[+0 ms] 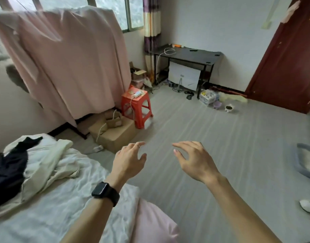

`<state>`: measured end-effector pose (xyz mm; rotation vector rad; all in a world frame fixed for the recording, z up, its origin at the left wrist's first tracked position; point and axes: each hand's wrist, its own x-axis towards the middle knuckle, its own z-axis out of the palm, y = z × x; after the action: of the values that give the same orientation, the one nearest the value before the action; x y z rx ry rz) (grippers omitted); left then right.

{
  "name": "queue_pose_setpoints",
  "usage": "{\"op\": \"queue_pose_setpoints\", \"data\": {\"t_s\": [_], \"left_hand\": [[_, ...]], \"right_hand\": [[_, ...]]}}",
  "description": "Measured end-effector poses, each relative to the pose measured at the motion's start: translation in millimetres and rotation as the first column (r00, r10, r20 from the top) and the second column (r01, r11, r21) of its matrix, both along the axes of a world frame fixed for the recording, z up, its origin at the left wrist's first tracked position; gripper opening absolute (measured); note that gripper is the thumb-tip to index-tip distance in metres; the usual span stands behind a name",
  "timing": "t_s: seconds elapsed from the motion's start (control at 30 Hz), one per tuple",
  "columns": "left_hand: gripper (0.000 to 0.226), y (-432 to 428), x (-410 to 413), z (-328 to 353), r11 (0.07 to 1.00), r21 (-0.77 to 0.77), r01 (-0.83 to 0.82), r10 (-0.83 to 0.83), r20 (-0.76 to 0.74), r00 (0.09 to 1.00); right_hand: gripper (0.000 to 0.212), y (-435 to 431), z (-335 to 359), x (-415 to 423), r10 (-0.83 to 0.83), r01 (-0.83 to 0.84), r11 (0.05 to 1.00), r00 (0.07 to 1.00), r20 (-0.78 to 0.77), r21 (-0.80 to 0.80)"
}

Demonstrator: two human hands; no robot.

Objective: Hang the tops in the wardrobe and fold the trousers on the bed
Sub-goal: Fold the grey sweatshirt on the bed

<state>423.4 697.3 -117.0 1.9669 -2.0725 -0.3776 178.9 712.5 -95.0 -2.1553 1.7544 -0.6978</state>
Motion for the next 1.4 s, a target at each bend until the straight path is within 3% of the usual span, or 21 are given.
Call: {"op": "queue_pose_setpoints", "data": {"t_s": [0.23,0.43,0.57,0.6,0.87,1.07,1.4], "left_hand": [[0.052,-49,79,7,0.969,-0.007,-0.245,0.245,0.019,0.969],[0.046,-83,133,2,0.849,-0.02,-0.528,0.528,0.046,0.848],[0.047,-123,157,-1,0.688,-0.025,-0.725,0.725,0.047,0.687],[0.047,-142,161,-2,0.607,-0.017,-0.795,0.795,0.032,0.606],[0.045,-183,178,15,0.267,0.009,-0.964,0.961,0.069,0.267],[0.047,-167,196,19,0.069,0.077,-0.995,0.99,0.117,0.078],[0.047,-147,298,16,-0.143,0.018,-0.99,0.987,0.081,-0.141]], "right_hand": [[0.032,-120,11,74,0.236,-0.236,0.972,0.969,0.07,0.0],[0.033,-227,0,150,0.525,-0.528,0.849,0.846,0.093,0.003],[0.037,-307,-7,197,0.715,-0.718,0.696,0.695,0.073,0.021],[0.038,-339,-6,214,0.785,-0.787,0.617,0.617,0.06,0.023],[0.04,-434,16,298,0.954,-0.954,0.3,0.3,-0.014,-0.012],[0.041,-429,23,374,0.996,-0.996,0.086,0.086,-0.007,0.006],[0.046,-404,-5,525,0.976,-0.978,-0.201,-0.204,-0.075,0.048]]}}
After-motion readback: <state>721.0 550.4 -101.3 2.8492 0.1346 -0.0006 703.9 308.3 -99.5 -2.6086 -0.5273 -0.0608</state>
